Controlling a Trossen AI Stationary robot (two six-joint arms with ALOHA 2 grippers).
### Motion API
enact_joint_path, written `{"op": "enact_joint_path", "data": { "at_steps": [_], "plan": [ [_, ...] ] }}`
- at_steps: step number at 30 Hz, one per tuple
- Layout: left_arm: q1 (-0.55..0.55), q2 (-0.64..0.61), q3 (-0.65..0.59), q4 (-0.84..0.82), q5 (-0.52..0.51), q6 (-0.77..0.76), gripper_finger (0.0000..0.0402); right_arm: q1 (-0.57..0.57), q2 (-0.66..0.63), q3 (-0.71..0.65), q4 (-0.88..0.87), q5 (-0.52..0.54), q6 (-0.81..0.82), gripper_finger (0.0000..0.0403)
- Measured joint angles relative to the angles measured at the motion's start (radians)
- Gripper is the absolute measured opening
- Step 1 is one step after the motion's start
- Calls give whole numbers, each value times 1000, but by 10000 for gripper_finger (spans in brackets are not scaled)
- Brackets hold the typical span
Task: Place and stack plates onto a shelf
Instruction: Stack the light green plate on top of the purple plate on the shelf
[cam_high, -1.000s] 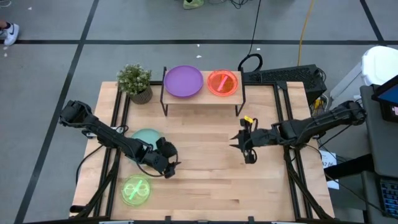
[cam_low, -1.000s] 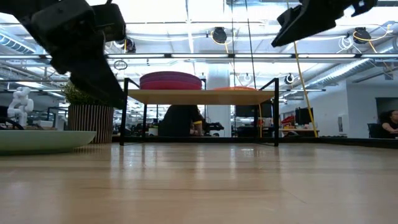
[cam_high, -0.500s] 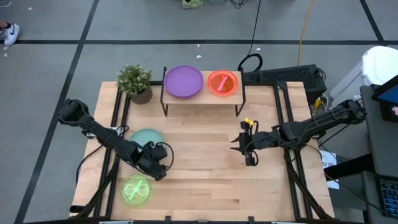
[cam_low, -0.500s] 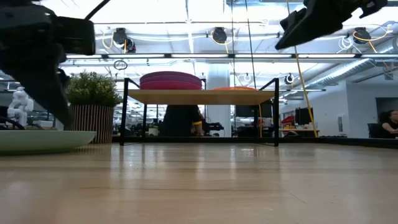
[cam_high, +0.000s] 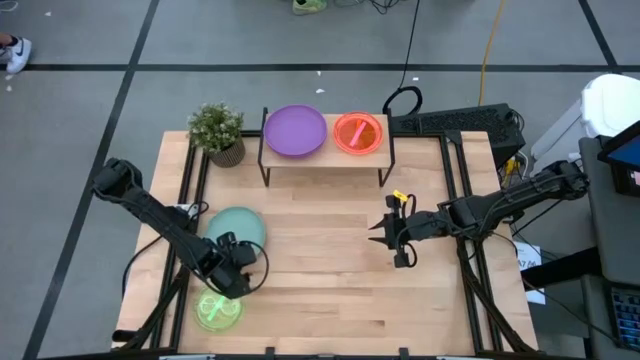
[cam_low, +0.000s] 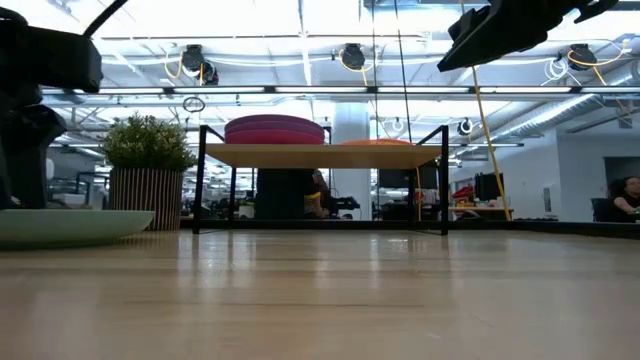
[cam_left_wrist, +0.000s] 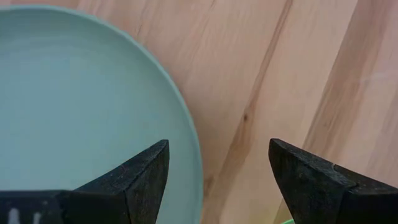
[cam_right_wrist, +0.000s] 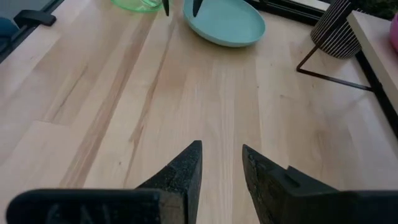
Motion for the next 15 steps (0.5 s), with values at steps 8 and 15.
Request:
{"op": "enact_joint_path", "data": {
  "at_steps": [8,15],
  "plan": [
    [-19,16,0,-42,-54,-2,280,0,0,0,0,0,-1,100],
    [-20,68,-12,-33,-11,6,263,0,0,0,0,0,0,100]
  ]
}}
